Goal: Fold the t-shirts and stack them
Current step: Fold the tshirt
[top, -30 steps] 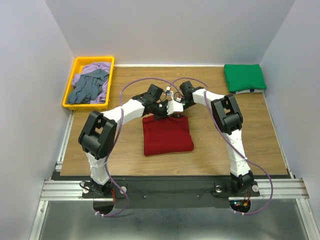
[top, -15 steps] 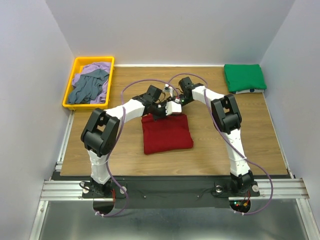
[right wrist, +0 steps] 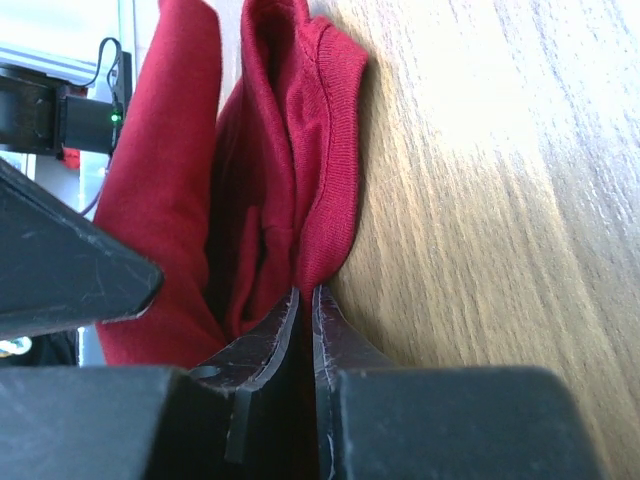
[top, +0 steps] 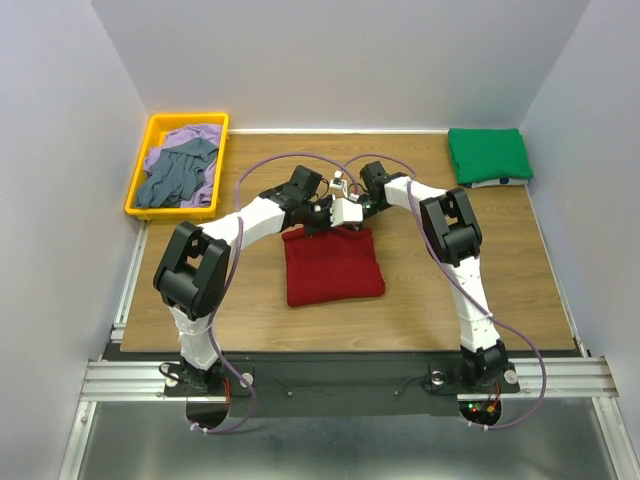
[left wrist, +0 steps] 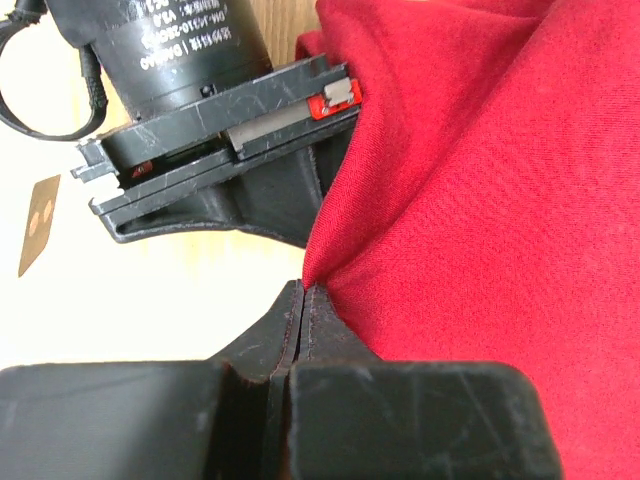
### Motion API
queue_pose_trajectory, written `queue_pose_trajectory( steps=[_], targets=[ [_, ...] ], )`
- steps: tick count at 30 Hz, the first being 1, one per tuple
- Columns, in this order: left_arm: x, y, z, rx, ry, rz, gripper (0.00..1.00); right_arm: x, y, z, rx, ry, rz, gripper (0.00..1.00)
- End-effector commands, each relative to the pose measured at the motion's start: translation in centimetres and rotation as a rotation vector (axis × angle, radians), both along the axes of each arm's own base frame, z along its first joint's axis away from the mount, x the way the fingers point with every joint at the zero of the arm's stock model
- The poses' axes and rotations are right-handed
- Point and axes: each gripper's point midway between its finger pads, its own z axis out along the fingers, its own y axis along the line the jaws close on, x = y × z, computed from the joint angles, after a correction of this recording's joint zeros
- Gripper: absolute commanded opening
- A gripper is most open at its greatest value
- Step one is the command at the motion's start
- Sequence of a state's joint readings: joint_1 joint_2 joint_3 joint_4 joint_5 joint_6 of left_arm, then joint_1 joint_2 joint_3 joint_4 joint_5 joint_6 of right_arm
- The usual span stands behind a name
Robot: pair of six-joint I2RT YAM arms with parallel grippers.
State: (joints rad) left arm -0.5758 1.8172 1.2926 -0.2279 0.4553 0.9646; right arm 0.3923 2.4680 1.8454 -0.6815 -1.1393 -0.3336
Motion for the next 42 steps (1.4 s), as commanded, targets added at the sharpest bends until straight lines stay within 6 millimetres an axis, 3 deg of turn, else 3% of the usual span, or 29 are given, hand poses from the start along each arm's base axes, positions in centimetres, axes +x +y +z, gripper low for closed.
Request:
queue_pose_trajectory(
  steps=[1, 3, 7, 12, 13, 16, 20, 21, 23, 25, 31, 36, 40, 42],
  targets=[
    [2.6, -0.1, 2.3, -0.004, -0.116, 0.008, 0.00, -0.1, -1.3, -4.1, -0.151, -0.023, -0.011, 0.13],
    [2.9, 0.1, 1.1, 0.006, -0.116, 0.014, 0.00, 1.8, -1.9, -3.3, -0.181, -0.085, -0.042, 0.14],
    [3.4, 0.3, -0.5, 0.011, -0.114, 0.021, 0.00, 5.2, -3.4, -1.5, -0.266, -0.243, -0.091, 0.29],
    [3.1, 0.2, -2.2, 0.026, -0.087, -0.011, 0.02, 9.9, -6.8, 1.5, -0.402, -0.426, -0.199, 0.44],
    [3.1, 0.1, -2.2, 0.025, -0.084, -0.016, 0.05, 10.9, -7.1, 2.4, -0.408, -0.452, -0.224, 0.45],
    [2.8, 0.3, -1.5, 0.010, -0.042, -0.006, 0.30, 13.0, -9.9, 4.9, -0.426, -0.490, -0.309, 0.48],
    [3.2, 1.3, 2.8, -0.089, -0.012, 0.044, 0.39, 12.3, -11.3, 7.7, -0.379, -0.460, -0.351, 0.48],
    [3.1, 1.4, 5.2, -0.141, -0.023, 0.047, 0.40, 11.4, -11.6, 7.4, -0.376, -0.424, -0.355, 0.48],
    [3.2, 2.8, 7.2, -0.201, 0.032, 0.124, 0.45, 10.3, -11.7, 9.0, -0.328, -0.379, -0.378, 0.48],
    [3.0, 4.3, 8.9, -0.245, 0.060, 0.179, 0.46, 8.6, -11.6, 8.4, -0.308, -0.290, -0.387, 0.48],
    [1.7, 8.6, 7.2, -0.317, 0.227, 0.421, 0.46, 5.0, -10.5, 7.4, -0.237, -0.090, -0.386, 0.51],
    [1.0, 11.1, 4.4, -0.359, 0.325, 0.575, 0.46, 5.4, -10.4, 6.2, -0.245, -0.050, -0.441, 0.51],
    [-0.1, 10.7, 3.2, -0.414, 0.442, 0.578, 0.46, 5.3, -10.3, 5.4, -0.243, -0.009, -0.452, 0.50],
    [-0.6, 10.1, 3.6, -0.440, 0.461, 0.540, 0.45, 5.1, -10.0, 5.3, -0.234, 0.006, -0.447, 0.50]
  ],
)
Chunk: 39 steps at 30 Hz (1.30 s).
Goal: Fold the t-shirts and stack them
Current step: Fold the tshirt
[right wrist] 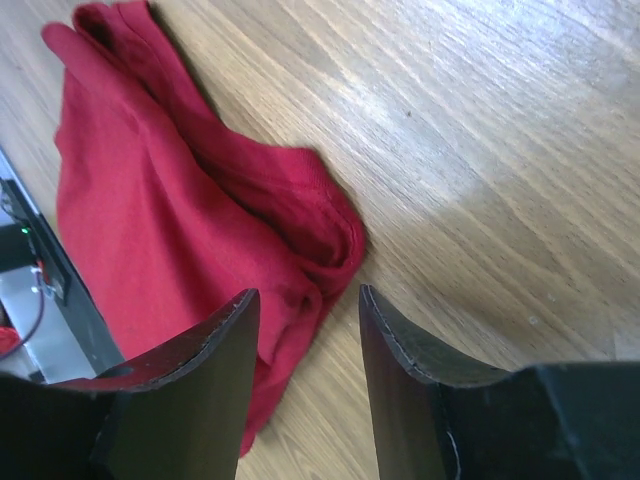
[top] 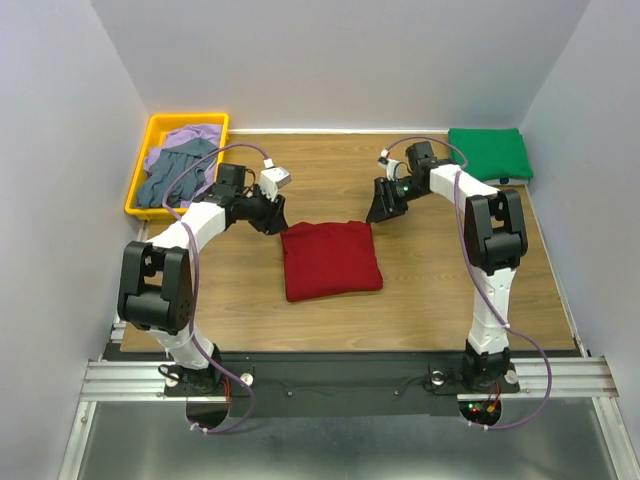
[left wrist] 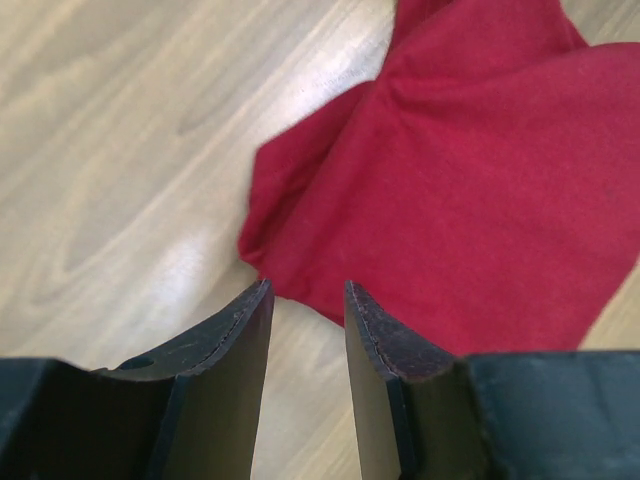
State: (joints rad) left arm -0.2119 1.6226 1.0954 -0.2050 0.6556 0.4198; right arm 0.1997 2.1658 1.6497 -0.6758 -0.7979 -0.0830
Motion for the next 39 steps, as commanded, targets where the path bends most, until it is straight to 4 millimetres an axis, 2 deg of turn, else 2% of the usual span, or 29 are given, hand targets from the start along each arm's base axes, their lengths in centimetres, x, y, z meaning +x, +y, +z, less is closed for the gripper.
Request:
queue_pose_trajectory(
  steps=[1, 3, 7, 8, 12, 13, 15, 16, 18, 19, 21, 24, 27, 30, 31, 33, 34, 35, 39],
  targets=[
    [-1.1, -2.3, 2.5, -0.170, 0.015, -0.071, 0.45, 0.9, 0.9, 0.9, 0.059, -0.017, -0.013, 0.49],
    [-2.1, -3.5, 4.0, -0.240, 0.005, -0.123, 0.40, 0.8, 1.0, 0.8, 0.068, -0.008, -0.015, 0.48],
    [-4.0, -6.2, 4.5, -0.288, 0.025, -0.193, 0.35, 0.1, 1.3, 0.5, 0.089, 0.027, -0.012, 0.47],
    [-4.8, -7.5, 4.0, -0.296, 0.060, -0.210, 0.34, 0.0, 1.3, 0.8, 0.097, 0.029, -0.010, 0.47],
    [-6.5, -10.4, 1.6, -0.308, 0.163, -0.241, 0.30, -0.6, 1.2, 0.7, 0.088, 0.034, -0.014, 0.53],
    [-6.8, -10.9, 0.2, -0.307, 0.226, -0.225, 0.29, -0.7, 1.1, 0.9, 0.084, 0.027, -0.016, 0.55],
    [-6.9, -11.7, -1.3, -0.283, 0.272, -0.216, 0.28, -0.7, 0.9, 0.6, 0.071, 0.027, -0.021, 0.55],
    [-7.3, -11.9, -3.0, -0.267, 0.323, -0.210, 0.27, -0.7, 0.9, 0.5, 0.068, 0.028, -0.022, 0.54],
    [-6.9, -11.8, -4.3, -0.246, 0.360, -0.181, 0.25, -0.8, 0.9, 0.3, 0.068, 0.034, -0.022, 0.52],
    [-6.9, -11.7, -5.7, -0.220, 0.384, -0.176, 0.25, -1.0, 1.0, 0.4, 0.070, 0.035, -0.018, 0.50],
    [-6.8, -11.4, -7.4, -0.179, 0.436, -0.149, 0.23, -1.4, 1.4, 0.5, 0.080, 0.044, -0.008, 0.48],
    [-6.8, -11.0, -8.5, -0.142, 0.450, -0.144, 0.22, -1.6, 1.8, 1.1, 0.096, 0.038, 0.006, 0.42],
    [-6.8, -10.6, -8.9, -0.120, 0.444, -0.138, 0.22, -1.5, 2.1, 1.7, 0.101, 0.024, 0.012, 0.40],
    [-7.0, -10.4, -9.4, -0.106, 0.452, -0.137, 0.22, -1.1, 2.2, 1.9, 0.099, 0.011, 0.012, 0.26],
    [-7.1, -10.3, -9.5, -0.102, 0.452, -0.137, 0.21, -0.8, 2.2, 2.1, 0.100, 0.003, 0.012, 0.16],
    [-7.2, -10.3, -9.5, -0.101, 0.454, -0.140, 0.21, 0.2, 2.4, 2.7, 0.101, -0.027, 0.011, 0.08],
    [-7.1, -10.3, -9.4, -0.102, 0.451, -0.141, 0.21, 0.5, 2.4, 2.8, 0.102, -0.033, 0.009, 0.01],
    [-7.2, -10.3, -9.4, -0.100, 0.452, -0.141, 0.21, 1.2, 2.6, 3.5, 0.107, -0.060, 0.012, 0.01],
    [-7.1, -10.2, -9.6, -0.089, 0.451, -0.141, 0.20, 3.1, 2.5, 3.6, 0.075, -0.082, -0.030, 0.01]
  ],
)
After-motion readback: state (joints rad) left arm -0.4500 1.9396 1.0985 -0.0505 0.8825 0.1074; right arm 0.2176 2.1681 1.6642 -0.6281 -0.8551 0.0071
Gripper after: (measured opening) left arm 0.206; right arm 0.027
